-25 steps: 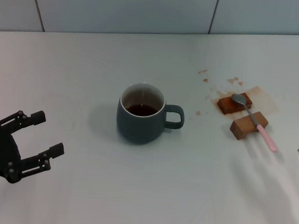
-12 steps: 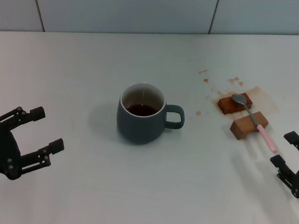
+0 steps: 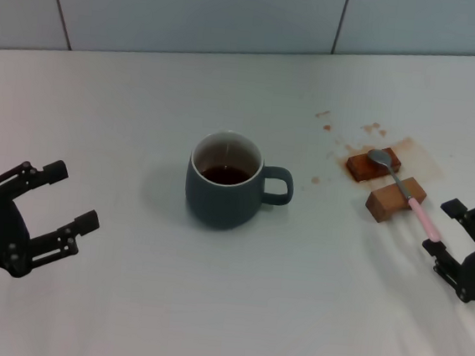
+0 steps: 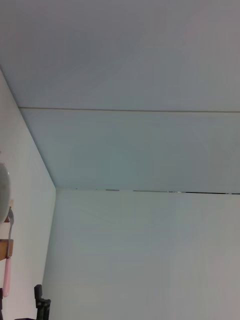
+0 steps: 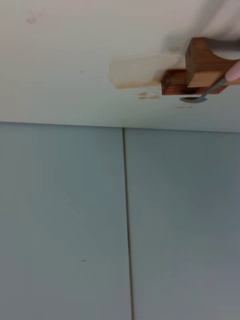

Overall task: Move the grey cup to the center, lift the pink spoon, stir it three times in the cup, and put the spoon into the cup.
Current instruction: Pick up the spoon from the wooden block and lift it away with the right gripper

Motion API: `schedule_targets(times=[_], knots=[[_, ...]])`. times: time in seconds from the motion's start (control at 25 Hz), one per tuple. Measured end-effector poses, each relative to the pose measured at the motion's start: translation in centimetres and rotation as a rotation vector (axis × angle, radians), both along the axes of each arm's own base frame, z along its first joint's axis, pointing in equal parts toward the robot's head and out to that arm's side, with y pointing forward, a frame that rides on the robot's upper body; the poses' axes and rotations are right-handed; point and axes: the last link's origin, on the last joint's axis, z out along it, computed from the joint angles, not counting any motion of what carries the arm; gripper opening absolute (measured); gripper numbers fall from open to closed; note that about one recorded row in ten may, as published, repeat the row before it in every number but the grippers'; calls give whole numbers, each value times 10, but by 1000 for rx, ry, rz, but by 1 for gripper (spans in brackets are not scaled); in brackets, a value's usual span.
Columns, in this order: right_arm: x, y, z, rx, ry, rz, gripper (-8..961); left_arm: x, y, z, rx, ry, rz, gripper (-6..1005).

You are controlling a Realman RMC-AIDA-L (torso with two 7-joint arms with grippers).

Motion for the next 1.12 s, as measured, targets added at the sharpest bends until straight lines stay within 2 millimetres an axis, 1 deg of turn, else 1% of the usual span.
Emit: schedule_targets(times=[0.56,1.12], knots=[[-6,20,-3,-16,-17,8,807,3,5,2,15,-11,-5,810],[-7,27,-5,-23,-27,8,807,5,7,4,27,-20,-7,810]])
